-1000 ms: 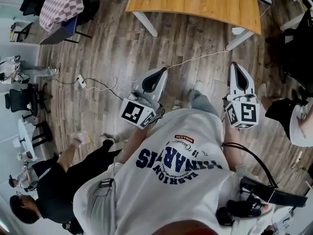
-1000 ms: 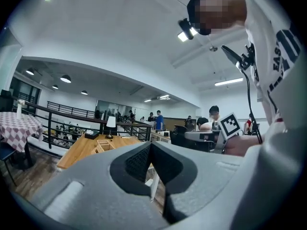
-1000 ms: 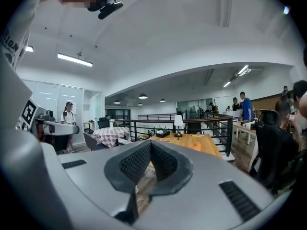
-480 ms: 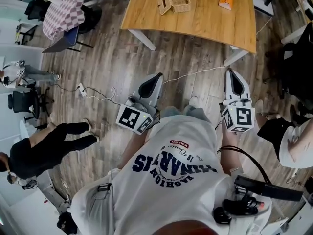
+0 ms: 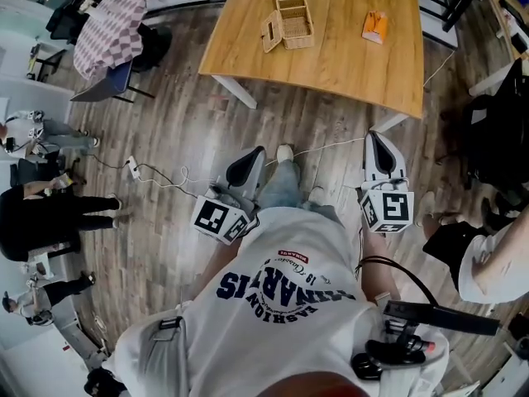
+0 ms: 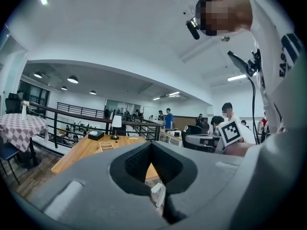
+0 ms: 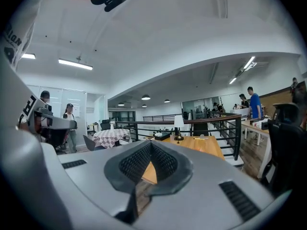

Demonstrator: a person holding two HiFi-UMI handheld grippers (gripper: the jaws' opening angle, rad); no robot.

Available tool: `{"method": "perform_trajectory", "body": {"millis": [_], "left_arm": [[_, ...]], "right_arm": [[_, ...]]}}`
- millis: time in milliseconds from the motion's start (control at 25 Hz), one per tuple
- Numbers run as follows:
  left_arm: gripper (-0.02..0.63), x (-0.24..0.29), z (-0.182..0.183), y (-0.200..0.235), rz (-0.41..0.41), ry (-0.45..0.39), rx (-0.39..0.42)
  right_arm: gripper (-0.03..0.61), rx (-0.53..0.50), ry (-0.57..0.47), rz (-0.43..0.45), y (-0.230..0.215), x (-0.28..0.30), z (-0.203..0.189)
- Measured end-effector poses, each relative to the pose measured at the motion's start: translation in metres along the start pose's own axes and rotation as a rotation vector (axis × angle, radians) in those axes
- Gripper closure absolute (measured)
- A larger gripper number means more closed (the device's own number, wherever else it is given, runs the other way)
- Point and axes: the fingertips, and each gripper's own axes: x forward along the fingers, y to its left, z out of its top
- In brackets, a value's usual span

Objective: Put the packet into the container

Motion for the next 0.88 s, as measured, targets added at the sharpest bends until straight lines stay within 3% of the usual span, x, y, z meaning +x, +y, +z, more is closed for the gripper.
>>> {"method": "perform_trajectory", "body": {"millis": [160, 480, 880], "left_arm": [[0.614, 0.03, -0.004, 0.013, -0.053, 0.007, -0.007], [0.614, 0.11, 0.029, 0.033, -0.185, -0.053, -0.002], [0.614, 0.171, 0.046, 0.114, -0.267, -0.053, -0.035]], "right_arm": [[0.569, -0.005, -0.011, -0.02, -0.002, 0.011, 0.008], [0.569, -0.03, 0.005, -0.032, -0.006, 0.061, 0.025], [0.569, -0.061, 0.04, -0.012, 0.006, 0.166, 0.05]]}}
